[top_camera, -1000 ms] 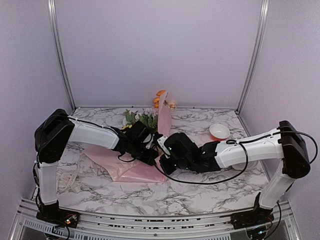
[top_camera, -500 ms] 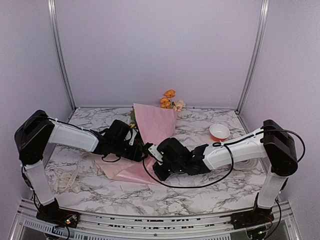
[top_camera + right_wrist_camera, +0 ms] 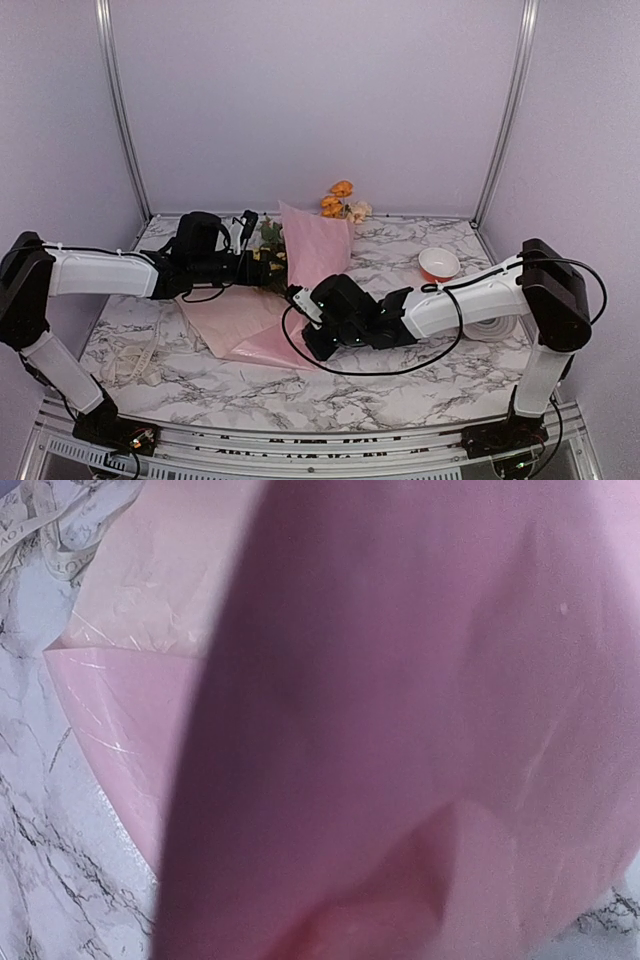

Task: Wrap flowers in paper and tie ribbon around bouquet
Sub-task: Fold the right corner of the flattened wrapping paper into a 1/4-folded wrapping paper.

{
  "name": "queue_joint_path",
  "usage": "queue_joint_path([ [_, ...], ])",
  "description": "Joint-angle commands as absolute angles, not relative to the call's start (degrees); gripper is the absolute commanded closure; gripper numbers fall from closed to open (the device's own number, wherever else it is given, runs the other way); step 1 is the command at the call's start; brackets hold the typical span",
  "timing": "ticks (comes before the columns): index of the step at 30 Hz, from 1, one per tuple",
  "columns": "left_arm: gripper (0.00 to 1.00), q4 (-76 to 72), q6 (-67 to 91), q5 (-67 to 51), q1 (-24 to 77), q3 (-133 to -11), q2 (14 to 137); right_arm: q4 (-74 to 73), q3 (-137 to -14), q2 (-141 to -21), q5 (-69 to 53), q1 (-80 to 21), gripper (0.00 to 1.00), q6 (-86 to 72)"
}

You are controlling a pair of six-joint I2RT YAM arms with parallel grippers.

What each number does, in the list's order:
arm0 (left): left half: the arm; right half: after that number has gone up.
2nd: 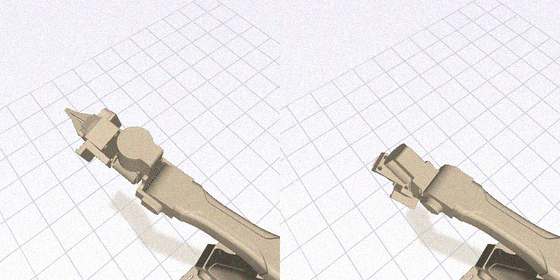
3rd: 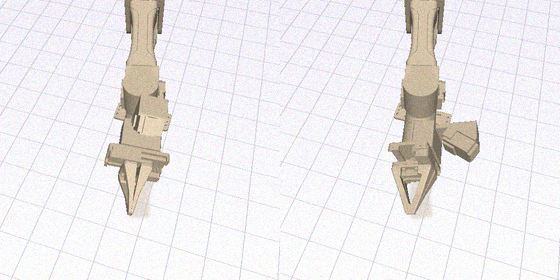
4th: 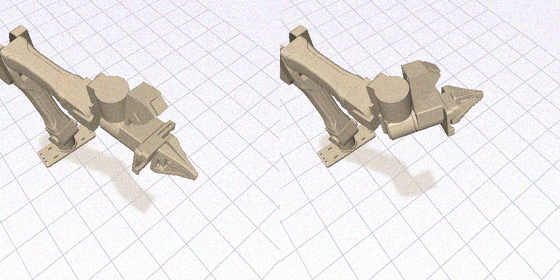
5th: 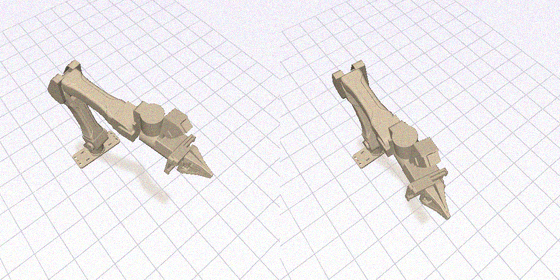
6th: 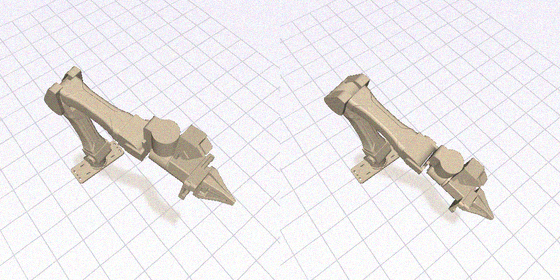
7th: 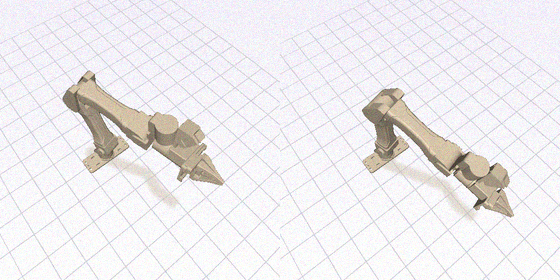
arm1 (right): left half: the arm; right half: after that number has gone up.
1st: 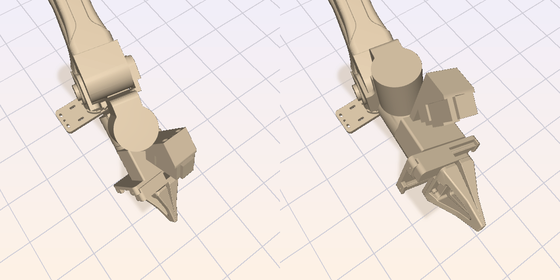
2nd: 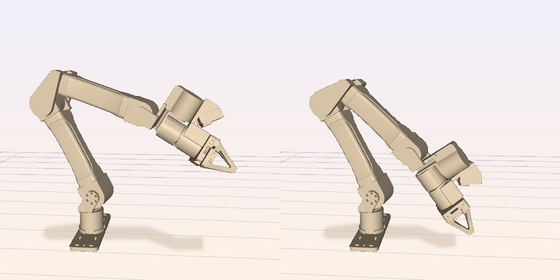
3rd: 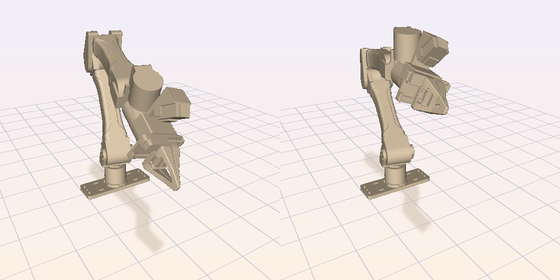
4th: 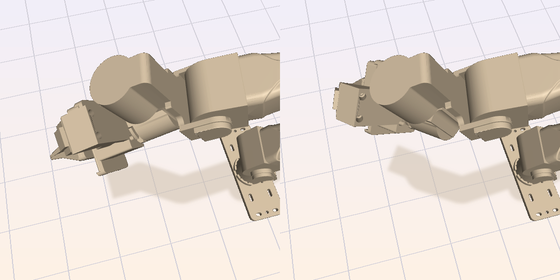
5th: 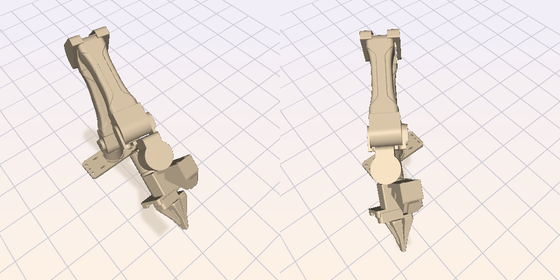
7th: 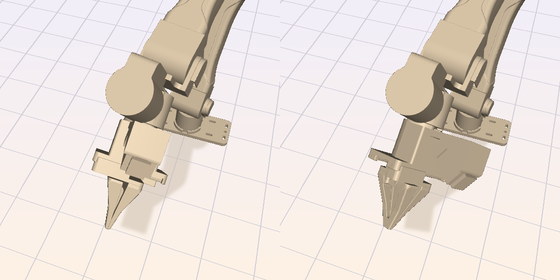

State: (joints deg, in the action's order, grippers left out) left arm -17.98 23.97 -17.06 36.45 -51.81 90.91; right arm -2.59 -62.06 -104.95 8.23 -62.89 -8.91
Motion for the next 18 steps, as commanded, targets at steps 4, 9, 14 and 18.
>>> queue_joint_path([
  [4, 0.05, -25.96, 29.32, -24.58, 36.01, -50.71, 89.89, -2.99, -63.48, -105.09, 8.98, -63.28, 1.0, -8.1],
  [9, 0.04, -31.54, 31.57, -28.12, 36.01, -48.99, 88.63, -2.8, -63.44, -105.02, 9.11, -63.28, 1.0, -8.2],
  [14, 0.04, -33.24, 31.38, -26.73, 36.04, -47.85, 87.68, -2.81, -63.38, -105.15, 9.07, -63.3, 1.0, -8.09],
  [18, 0.12, -32.21, 33.01, -25.57, 36.04, -48.72, 92.03, -2.81, -63.37, -104.89, 9.61, -63.29, 1.0, -7.8],
])
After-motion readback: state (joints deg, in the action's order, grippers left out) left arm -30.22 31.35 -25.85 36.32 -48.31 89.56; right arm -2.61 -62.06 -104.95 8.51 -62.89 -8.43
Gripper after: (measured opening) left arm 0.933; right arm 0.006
